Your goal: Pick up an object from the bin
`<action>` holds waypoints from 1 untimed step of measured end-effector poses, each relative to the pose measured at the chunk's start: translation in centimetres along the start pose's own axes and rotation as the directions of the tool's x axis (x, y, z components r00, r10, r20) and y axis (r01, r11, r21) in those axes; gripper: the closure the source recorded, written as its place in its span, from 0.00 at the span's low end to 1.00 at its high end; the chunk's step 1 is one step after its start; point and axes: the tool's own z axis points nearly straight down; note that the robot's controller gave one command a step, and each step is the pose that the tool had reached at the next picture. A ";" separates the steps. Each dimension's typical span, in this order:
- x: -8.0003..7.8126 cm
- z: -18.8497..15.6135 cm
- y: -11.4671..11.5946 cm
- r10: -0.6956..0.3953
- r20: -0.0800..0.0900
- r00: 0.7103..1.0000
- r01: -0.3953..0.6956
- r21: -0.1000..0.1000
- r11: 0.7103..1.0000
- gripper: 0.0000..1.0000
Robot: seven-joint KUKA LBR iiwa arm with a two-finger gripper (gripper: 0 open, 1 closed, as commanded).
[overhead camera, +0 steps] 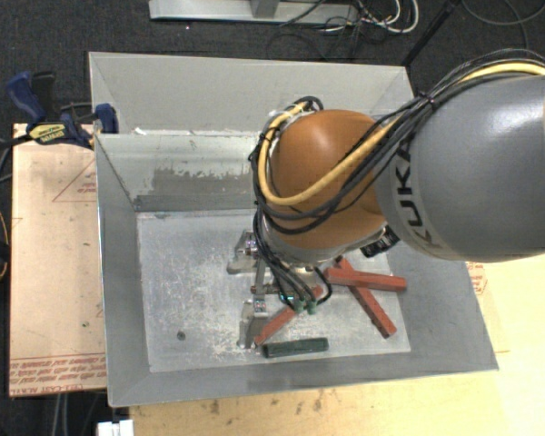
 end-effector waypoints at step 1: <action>-0.1 -0.1 0.0 0.001 0.002 1.000 -0.001 0.000 1.000 0.00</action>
Offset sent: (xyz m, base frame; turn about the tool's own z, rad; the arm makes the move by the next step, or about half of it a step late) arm 0.0051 -0.1060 -0.0765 -0.2490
